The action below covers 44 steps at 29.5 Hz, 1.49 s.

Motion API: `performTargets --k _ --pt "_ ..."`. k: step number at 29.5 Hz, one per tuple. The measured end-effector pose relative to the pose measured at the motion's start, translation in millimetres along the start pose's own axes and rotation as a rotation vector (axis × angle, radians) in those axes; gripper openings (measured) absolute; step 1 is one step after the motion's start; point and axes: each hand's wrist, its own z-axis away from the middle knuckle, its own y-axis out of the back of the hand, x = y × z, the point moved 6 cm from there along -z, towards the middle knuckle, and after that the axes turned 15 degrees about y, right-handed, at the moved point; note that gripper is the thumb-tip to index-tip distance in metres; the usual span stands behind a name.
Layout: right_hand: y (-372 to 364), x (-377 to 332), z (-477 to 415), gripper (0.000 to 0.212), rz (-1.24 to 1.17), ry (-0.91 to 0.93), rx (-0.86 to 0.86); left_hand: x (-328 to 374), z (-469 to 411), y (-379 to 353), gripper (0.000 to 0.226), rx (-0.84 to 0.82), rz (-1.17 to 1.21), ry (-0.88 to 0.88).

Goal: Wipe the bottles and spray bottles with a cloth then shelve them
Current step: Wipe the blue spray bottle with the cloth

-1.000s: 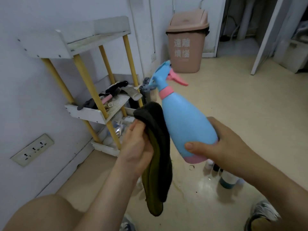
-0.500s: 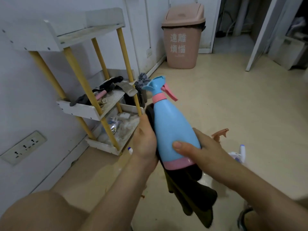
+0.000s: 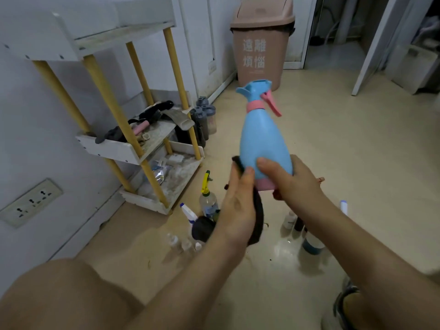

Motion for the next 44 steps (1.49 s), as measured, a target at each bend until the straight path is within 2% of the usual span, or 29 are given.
performTargets --k 1,4,5,6,8,10,12,14,16,18,20,21,23,24,25,26,28,30,32,34,36,38,41,43,44 --pt "0.6 1.5 2.1 0.073 0.008 -0.014 -0.013 -0.1 0.0 -1.7 0.061 0.0 0.028 0.002" --pt "-18.2 -4.1 21.3 0.067 -0.07 -0.061 -0.301 33.5 -14.1 23.6 0.055 0.038 0.251 0.021" --pt "-23.4 -8.8 24.7 0.066 -0.107 -0.052 -0.345 44.1 -16.4 31.0 0.054 0.06 0.291 0.015" --pt "-25.2 -10.0 21.2 0.065 -0.114 -0.021 -0.322 46.2 -18.6 35.3 0.053 0.076 0.294 -0.001" --pt "-17.0 -3.7 5.1 0.066 -0.061 0.029 -0.132 34.2 -9.4 25.4 0.056 0.119 0.183 -0.05" --pt "-4.7 6.8 -6.7 0.064 0.039 0.001 0.025 16.9 -0.2 7.0 0.071 0.07 0.01 -0.045" --pt "-3.1 11.4 -2.5 0.06 0.186 -0.021 0.024 18.0 2.1 2.1 0.071 0.013 -0.011 -0.046" --pt "-11.6 0.0 12.3 0.067 0.368 0.094 -0.034 34.5 0.8 9.8 0.063 0.05 0.031 -0.116" --pt "-24.7 -20.6 27.4 0.075 0.576 0.281 -0.099 46.3 -2.4 26.9 0.056 0.167 0.061 -0.156" --pt "-31.0 -28.5 29.7 0.078 0.703 0.331 -0.305 47.5 -4.3 38.1 0.052 0.184 0.095 -0.107" --pt "-26.0 -33.4 24.5 0.075 0.565 0.246 -0.57 44.1 -5.4 46.9 0.042 0.113 0.166 -0.015" --pt "-16.2 -38.1 17.3 0.07 0.392 0.202 -0.56 43.0 -5.1 48.1 0.034 0.024 0.223 0.034" --pt "10.3 -36.0 -8.0 0.062 0.163 0.174 -0.311 44.3 3.0 45.0 0.015 -0.196 0.283 0.116" --pt "16.0 -28.9 -17.3 0.061 0.091 0.133 -0.247 46.3 10.0 40.6 0.013 -0.297 0.273 0.137" --pt "12.1 -20.9 -21.1 0.062 -0.013 0.077 -0.279 48.5 17.6 34.7 0.018 -0.39 0.253 0.145" --pt "0.8 -10.8 -18.8 0.067 -0.128 0.014 -0.384 51.3 24.9 31.4 0.032 -0.457 0.236 0.138" --pt "-21.6 -0.5 -6.1 0.078 -0.261 -0.117 -0.583 58.8 33.9 34.8 0.046 -0.502 0.244 0.082" --pt "-25.7 -1.8 -0.7 0.065 -0.247 -0.122 -0.654 70.1 37.4 43.8 0.047 -0.469 0.235 0.027" --pt "-23.4 -6.2 -1.1 0.037 -0.253 -0.089 -0.704 77.6 35.6 53.4 0.045 -0.418 0.197 0.038" --pt "-14.2 -6.3 -6.0 0.024 -0.226 -0.081 -0.687 81.5 29.9 62.0 0.034 -0.306 0.11 0.044" --pt "-4.8 -10.3 -11.8 0.025 -0.274 -0.064 -0.609 84.1 21.6 70.9 0.037 -0.084 0.003 -0.01" --pt "-4.3 -24.1 -10.6 0.025 -0.407 0.008 -0.563 82.5 16.7 72.7 0.041 0.081 0.001 -0.075" --pt "-25.0 -41.8 3.4 0.035 -0.568 0.181 -0.494 71.7 13.8 69.4 0.025 0.237 0.091 -0.119" --pt "-45.4 -38.3 12.9 0.043 -0.504 0.255 -0.414 66.4 13.5 67.8 0.023 0.302 0.146 -0.14" --pt "-53.9 -34.9 16.2 0.038 -0.451 0.278 -0.374 64.9 14.2 65.4 0.026 0.304 0.155 -0.168"
